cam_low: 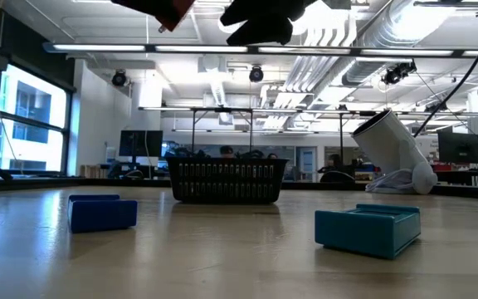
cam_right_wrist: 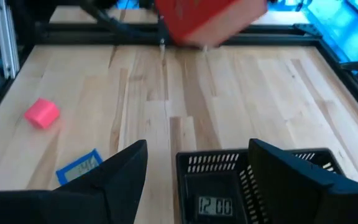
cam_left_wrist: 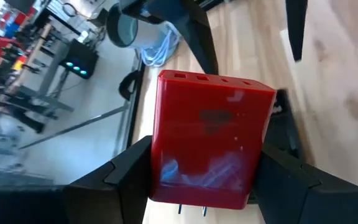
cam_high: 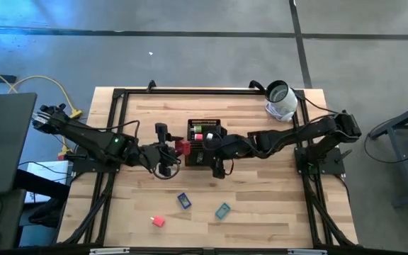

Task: Pick & Place Office items
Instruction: Put the red charger adapter into the top black bin

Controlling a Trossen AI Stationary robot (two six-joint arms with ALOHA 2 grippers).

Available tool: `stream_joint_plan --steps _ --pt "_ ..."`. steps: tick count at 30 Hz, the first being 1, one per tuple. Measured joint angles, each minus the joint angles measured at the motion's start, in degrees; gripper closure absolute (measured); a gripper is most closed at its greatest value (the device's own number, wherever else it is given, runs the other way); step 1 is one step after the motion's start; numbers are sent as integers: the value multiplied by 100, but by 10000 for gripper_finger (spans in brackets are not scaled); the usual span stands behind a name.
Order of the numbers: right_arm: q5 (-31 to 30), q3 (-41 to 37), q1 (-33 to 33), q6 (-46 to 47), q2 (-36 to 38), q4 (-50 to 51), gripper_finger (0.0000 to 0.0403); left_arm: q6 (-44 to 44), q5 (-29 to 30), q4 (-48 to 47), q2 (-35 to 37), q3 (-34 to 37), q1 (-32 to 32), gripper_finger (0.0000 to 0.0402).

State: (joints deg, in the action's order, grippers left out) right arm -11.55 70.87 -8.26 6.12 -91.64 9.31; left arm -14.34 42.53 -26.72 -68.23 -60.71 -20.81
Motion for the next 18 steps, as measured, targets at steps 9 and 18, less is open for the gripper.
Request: stream_joint_plan --steps 9,18 --pt "266 0 175 38 0 -336 135 -565 970 118 -494 0 -217 183" --pt "272 0 204 170 0 -561 135 -1291 1980 678 -544 0 -479 183"
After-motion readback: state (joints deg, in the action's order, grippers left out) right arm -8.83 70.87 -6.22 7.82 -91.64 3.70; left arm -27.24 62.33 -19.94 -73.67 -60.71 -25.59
